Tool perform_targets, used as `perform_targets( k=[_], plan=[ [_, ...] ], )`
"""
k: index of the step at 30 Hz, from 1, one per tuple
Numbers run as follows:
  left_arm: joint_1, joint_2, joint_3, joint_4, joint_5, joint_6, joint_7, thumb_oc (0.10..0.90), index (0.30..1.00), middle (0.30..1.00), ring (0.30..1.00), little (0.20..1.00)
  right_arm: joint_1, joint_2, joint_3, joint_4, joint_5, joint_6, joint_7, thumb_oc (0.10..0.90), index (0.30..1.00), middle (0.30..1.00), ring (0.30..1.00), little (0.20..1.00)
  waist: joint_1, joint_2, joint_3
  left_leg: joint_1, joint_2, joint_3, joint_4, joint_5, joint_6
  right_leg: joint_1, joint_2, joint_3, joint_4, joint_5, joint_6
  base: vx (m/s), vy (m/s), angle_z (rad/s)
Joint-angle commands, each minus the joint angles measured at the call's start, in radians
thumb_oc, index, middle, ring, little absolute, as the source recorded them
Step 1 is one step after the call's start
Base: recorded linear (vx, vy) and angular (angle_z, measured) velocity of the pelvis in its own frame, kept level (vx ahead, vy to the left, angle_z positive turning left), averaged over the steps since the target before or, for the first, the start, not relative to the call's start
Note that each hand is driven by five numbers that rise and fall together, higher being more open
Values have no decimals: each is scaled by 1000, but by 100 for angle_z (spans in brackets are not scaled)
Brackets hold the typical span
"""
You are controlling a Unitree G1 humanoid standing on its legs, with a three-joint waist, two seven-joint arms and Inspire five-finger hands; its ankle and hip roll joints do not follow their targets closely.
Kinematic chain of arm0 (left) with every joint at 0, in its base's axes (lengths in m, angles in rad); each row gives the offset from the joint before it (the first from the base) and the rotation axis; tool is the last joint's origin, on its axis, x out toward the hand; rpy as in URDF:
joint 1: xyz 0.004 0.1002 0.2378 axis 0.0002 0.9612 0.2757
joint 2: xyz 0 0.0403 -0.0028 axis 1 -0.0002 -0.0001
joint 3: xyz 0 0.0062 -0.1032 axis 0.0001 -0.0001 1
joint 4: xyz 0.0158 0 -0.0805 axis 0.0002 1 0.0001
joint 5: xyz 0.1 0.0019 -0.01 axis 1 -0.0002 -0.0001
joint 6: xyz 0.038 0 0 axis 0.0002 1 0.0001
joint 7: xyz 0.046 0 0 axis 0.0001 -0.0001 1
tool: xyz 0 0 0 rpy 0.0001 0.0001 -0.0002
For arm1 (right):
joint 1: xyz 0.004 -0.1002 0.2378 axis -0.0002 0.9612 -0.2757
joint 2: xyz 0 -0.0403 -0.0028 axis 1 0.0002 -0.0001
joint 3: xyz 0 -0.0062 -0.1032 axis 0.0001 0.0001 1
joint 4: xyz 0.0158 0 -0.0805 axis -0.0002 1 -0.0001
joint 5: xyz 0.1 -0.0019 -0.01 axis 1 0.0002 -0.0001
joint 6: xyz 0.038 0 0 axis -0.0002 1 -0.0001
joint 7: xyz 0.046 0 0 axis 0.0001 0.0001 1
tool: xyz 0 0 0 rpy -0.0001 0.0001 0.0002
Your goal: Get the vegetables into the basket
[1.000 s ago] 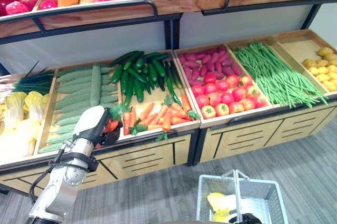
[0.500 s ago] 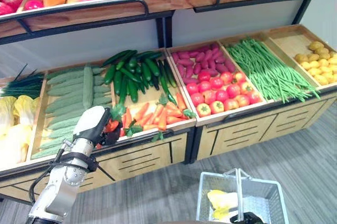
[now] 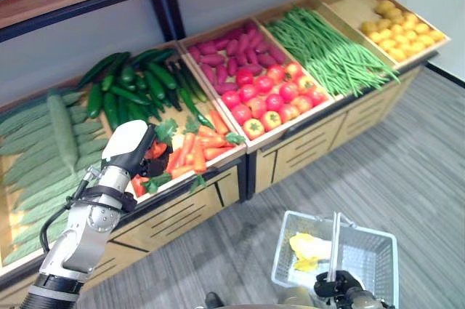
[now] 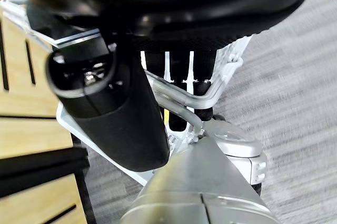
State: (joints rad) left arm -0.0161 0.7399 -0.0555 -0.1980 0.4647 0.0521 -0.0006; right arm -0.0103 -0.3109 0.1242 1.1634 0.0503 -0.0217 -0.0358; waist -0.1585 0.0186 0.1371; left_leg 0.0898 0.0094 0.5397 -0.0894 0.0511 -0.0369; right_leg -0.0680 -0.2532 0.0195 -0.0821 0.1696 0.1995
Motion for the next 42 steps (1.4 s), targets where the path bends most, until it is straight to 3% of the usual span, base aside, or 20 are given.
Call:
perform_targets(
  k=[1,2,4,6,12,17,27,31,34,35,36,37,38,39,42],
  plan=[
    [-97,33,42,-92,-25,-54,64,400,300,300,300,300,21,13,63,28,-7,7,23,400,300,300,300,300,35,27,-13,1,17,-19,99,-118,3,-69,-41,-252,88,19,46,-63,-70,-76],
    [-96,34,42,-93,-26,-54,64,400,300,300,300,300,20,14,62,28,-8,8,23,400,300,300,300,300,34,28,-13,2,19,-21,99,-118,1,-67,-39,-255,88,18,46,-11,-26,-70],
    [-73,46,70,-97,-23,-50,71,400,300,300,300,300,10,18,74,23,-25,9,24,400,300,300,300,300,71,39,-9,16,45,10,84,-116,-13,-50,-86,-444,122,-8,40,-40,-28,-121],
    [-13,53,108,-99,-9,-46,67,400,300,300,300,300,-4,21,100,17,-49,9,27,400,300,300,300,300,96,17,-19,15,59,64,77,-96,-24,-19,-98,-538,106,-1,38,-73,-159,-147],
    [29,38,118,-106,-7,-55,50,400,300,300,300,300,10,18,89,13,-28,2,24,400,300,300,300,300,84,10,-37,33,66,66,92,-99,-34,7,-65,-508,66,0,31,58,-105,-61],
    [36,24,111,-102,-17,-57,44,400,300,300,300,300,4,7,88,19,-22,-1,25,400,300,300,300,300,63,30,-48,44,98,78,77,-73,-59,22,-8,-490,26,-20,15,48,-127,-4],
    [2,7,85,-112,-23,-62,34,400,300,300,300,300,17,-15,60,11,6,-9,8,400,300,300,300,300,40,51,-37,25,143,63,55,-21,-99,8,41,-478,20,-50,-4,42,-91,-1],
    [-36,5,54,-105,-29,-62,35,400,300,300,300,300,22,-25,57,0,17,-12,4,400,300,300,300,300,25,60,-30,17,177,59,68,-10,-117,-1,60,-471,46,-83,-25,79,-124,8],
    [-51,1,46,-95,-31,-57,40,400,300,300,300,300,19,-34,69,-12,13,-15,7,400,300,300,300,300,20,53,-10,13,220,51,147,-26,-134,-1,90,-444,65,-120,-50,110,-228,-8],
    [-43,-9,47,-82,-35,-51,43,400,300,300,300,300,12,-38,80,-14,17,-17,15,400,300,300,300,300,38,31,17,-31,257,-32,298,43,-153,10,139,-411,63,-135,-92,121,-297,-62],
    [-42,-10,48,-76,-38,-51,48,400,300,300,300,300,6,-40,81,-12,18,-17,16,400,300,300,300,300,45,21,24,-52,259,-85,336,56,-153,11,150,-393,61,-137,-102,107,-279,-138],
    [-39,-12,51,-69,-41,-49,56,400,300,300,300,300,-3,-42,85,-9,16,-14,20,400,300,300,300,300,51,10,29,-70,253,-155,384,59,-149,6,161,-368,61,-141,-111,84,-99,-157],
    [-15,-23,56,-57,-51,-47,71,400,300,300,300,300,-20,-42,107,-4,0,-7,27,400,300,300,300,300,72,-10,28,-91,202,-282,398,40,-105,-4,181,-310,63,-151,-118,148,-77,-189],
    [-9,-21,57,-56,-46,-41,73,400,300,300,300,300,-25,-41,119,-2,-3,-4,31,400,300,300,300,300,92,-29,32,-134,175,-343,360,12,-76,8,193,-273,59,-158,-107,198,-17,-151],
    [4,-17,67,-73,-58,-46,84,400,300,300,300,300,-23,-55,122,-8,-4,-7,20,400,300,300,300,300,134,-53,59,-256,155,-457,203,30,-82,35,175,-214,48,-166,-88,180,129,-109]
  ],
)
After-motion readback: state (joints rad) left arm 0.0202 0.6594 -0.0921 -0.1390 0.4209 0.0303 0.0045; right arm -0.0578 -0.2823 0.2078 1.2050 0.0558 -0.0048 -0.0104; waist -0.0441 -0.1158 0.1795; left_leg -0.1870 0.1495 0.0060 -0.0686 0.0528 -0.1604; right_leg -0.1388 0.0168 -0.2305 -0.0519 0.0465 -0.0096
